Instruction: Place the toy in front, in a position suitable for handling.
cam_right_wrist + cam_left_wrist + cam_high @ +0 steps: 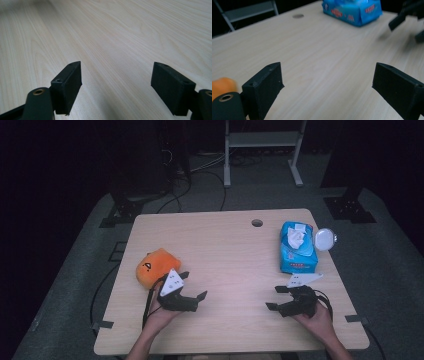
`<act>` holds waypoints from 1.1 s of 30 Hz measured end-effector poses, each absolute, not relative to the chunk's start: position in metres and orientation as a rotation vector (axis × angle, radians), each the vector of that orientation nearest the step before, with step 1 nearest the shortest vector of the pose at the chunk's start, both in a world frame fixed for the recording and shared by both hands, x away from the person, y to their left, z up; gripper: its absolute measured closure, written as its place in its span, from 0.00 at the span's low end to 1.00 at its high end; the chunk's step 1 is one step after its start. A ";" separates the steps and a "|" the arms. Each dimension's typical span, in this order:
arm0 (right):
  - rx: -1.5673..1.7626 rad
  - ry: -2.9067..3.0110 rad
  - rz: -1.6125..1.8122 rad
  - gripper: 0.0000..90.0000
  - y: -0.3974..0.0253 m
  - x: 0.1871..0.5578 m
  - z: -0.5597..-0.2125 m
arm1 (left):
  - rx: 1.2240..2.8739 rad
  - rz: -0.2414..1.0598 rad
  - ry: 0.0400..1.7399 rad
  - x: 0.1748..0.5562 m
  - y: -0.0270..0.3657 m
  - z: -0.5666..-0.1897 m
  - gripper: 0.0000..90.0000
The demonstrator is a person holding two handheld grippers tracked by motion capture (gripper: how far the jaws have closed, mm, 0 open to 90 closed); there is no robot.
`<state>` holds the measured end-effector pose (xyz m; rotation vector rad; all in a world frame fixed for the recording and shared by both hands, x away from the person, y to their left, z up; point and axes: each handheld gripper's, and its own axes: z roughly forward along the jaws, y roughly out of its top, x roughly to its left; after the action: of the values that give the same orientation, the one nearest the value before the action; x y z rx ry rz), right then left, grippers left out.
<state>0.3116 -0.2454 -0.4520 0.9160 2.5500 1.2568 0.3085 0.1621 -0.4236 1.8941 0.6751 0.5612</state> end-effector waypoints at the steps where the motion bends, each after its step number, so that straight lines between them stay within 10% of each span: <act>1: 0.919 2.549 1.256 0.26 -0.245 0.312 -0.452 | 1.884 0.600 0.683 0.308 0.167 -0.419 0.10; 14: 0.918 2.557 1.257 0.26 -0.243 0.313 -0.453 | 1.729 0.781 0.826 0.314 0.235 -0.386 0.10; 33: 0.919 2.556 1.247 0.26 -0.241 0.314 -0.453 | 1.869 0.673 1.017 0.371 0.273 -0.435 0.12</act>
<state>0.3142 -0.2412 -0.4534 0.9194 2.5563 1.2475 0.3712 0.2732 -0.4350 1.8688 1.0169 0.6731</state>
